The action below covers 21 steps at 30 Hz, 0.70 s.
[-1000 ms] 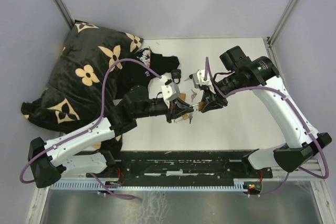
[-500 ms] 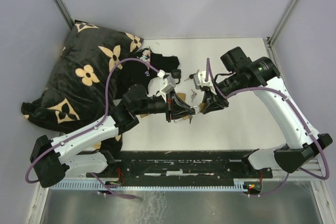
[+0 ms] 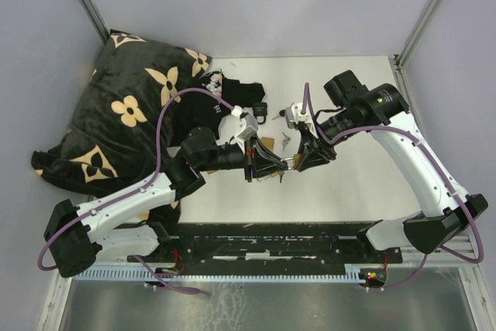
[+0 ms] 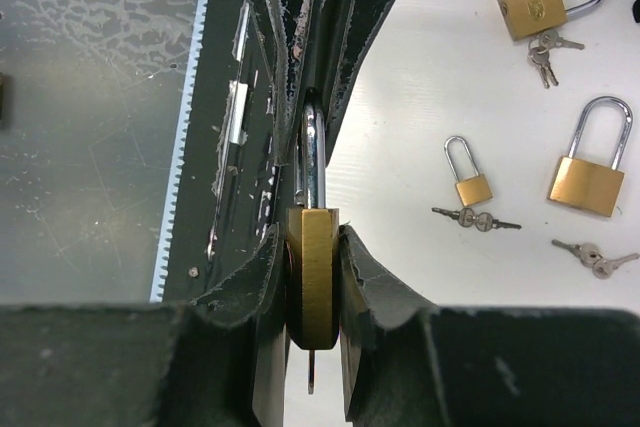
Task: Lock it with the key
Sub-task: Lock the lock.
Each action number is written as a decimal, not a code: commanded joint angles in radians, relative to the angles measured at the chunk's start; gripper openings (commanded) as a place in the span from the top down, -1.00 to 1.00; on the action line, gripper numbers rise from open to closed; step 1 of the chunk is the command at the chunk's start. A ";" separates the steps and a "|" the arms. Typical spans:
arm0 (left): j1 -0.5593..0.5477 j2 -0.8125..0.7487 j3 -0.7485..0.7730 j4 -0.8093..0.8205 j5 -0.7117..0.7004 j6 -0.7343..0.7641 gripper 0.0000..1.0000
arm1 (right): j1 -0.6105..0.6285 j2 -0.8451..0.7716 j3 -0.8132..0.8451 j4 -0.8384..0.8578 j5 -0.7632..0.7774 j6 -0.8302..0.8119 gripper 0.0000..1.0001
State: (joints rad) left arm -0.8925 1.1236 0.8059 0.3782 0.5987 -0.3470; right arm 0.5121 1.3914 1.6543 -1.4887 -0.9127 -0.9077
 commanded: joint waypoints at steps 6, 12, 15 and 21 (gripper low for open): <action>-0.005 0.028 0.001 0.234 -0.076 -0.050 0.94 | 0.023 0.010 -0.008 0.049 -0.230 0.031 0.97; -0.007 0.038 0.011 0.161 -0.067 0.003 0.94 | 0.023 0.010 -0.008 0.045 -0.260 0.032 0.96; -0.021 0.054 0.005 0.159 -0.045 0.001 0.94 | 0.021 0.001 -0.018 0.092 -0.273 0.076 0.96; -0.058 0.053 -0.116 0.316 -0.094 -0.086 0.94 | -0.007 0.001 -0.028 0.148 -0.348 0.140 0.96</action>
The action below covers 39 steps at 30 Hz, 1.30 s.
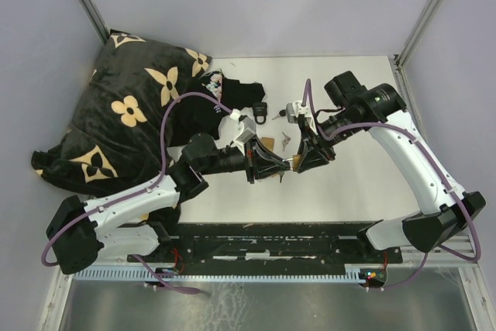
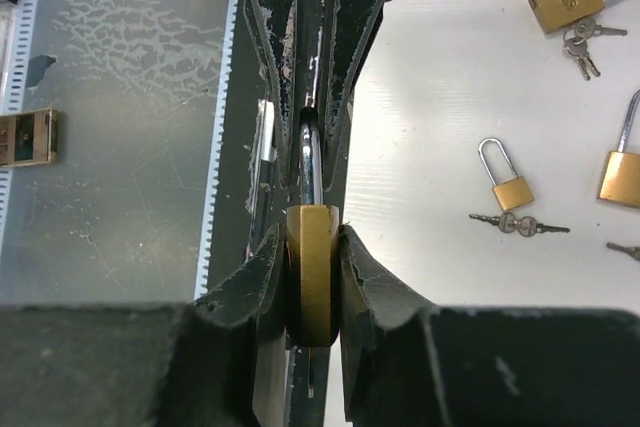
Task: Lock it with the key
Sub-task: Lock the lock.
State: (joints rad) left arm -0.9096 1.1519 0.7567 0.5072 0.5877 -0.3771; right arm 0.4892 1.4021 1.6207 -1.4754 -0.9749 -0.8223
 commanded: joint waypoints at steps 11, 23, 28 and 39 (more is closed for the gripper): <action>-0.077 0.076 -0.111 0.398 -0.173 -0.128 0.94 | 0.020 -0.047 -0.151 0.359 -0.289 0.235 0.96; -0.189 0.128 -0.197 0.578 -0.216 -0.246 0.94 | -0.063 -0.028 -0.134 0.443 -0.327 0.322 0.96; -0.249 0.177 -0.251 0.692 -0.253 -0.291 0.94 | -0.063 -0.036 -0.133 0.490 -0.317 0.366 0.96; -0.312 0.282 -0.232 0.877 -0.279 -0.347 0.94 | -0.064 -0.063 -0.205 0.564 -0.323 0.422 0.96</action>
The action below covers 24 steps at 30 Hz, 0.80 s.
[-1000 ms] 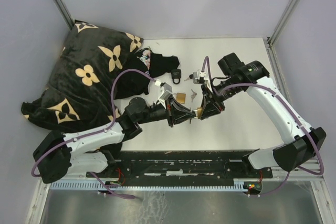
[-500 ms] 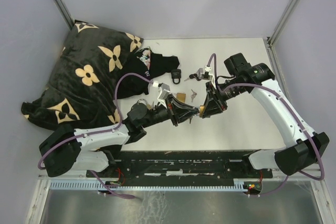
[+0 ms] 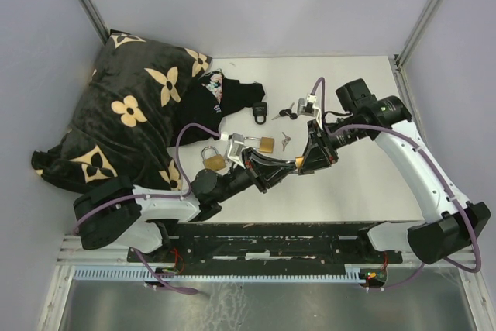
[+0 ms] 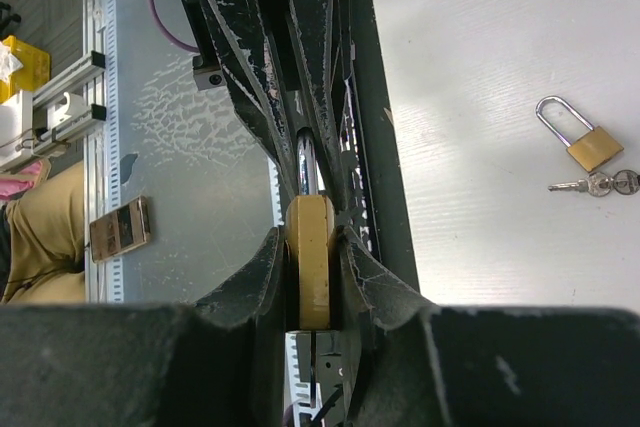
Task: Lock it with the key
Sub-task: Lock the lock.
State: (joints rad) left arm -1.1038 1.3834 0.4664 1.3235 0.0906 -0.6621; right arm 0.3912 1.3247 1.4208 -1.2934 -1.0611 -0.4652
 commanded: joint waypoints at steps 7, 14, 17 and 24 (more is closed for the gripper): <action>-0.117 0.088 0.093 0.192 0.235 -0.099 0.94 | 0.050 -0.005 -0.095 0.478 -0.243 0.132 0.96; -0.119 0.188 0.148 0.364 0.300 -0.213 0.94 | 0.045 -0.003 -0.102 0.478 -0.238 0.127 0.96; -0.132 0.221 0.175 0.386 0.311 -0.235 0.94 | 0.039 0.002 -0.098 0.487 -0.241 0.135 0.96; -0.069 0.126 0.109 0.288 0.329 -0.236 0.94 | 0.024 0.061 0.002 0.088 -0.165 -0.213 0.96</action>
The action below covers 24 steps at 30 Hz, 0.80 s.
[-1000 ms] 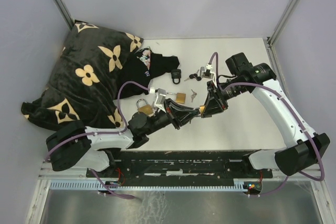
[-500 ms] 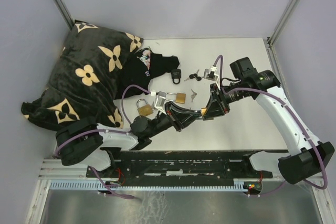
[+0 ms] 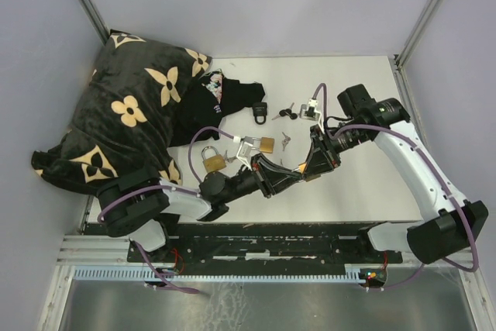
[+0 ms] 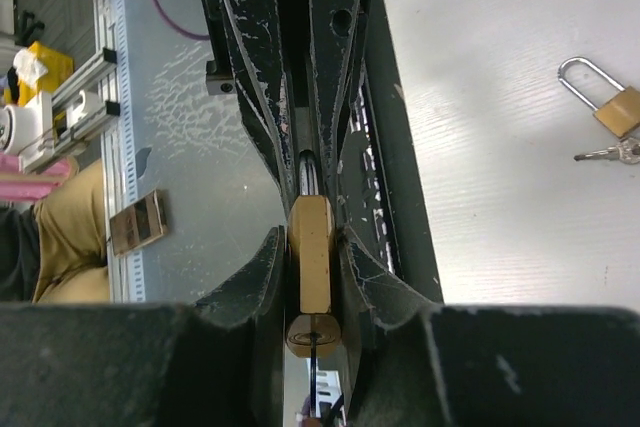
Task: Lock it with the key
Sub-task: Lock the lock.
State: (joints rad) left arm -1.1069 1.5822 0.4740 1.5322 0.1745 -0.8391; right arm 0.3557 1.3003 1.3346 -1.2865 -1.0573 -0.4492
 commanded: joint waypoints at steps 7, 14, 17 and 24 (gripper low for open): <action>0.030 -0.194 -0.003 0.044 0.257 -0.095 0.94 | 0.021 0.123 0.161 -0.050 -0.146 -0.269 0.93; 0.097 -0.237 0.001 -0.034 0.301 -0.135 0.94 | 0.013 0.104 0.180 -0.091 -0.127 -0.267 0.92; 0.125 -0.276 -0.009 -0.102 0.301 -0.129 0.94 | 0.004 0.097 0.168 -0.123 -0.139 -0.304 0.93; 0.126 -0.331 0.042 -0.244 0.239 -0.101 0.65 | 0.003 0.031 0.101 0.019 -0.185 -0.196 0.96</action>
State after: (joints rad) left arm -0.9787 1.3113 0.4538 1.2591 0.3866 -0.9207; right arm 0.3756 1.3949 1.4570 -1.4006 -1.2148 -0.6991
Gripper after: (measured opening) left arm 0.141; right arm 0.272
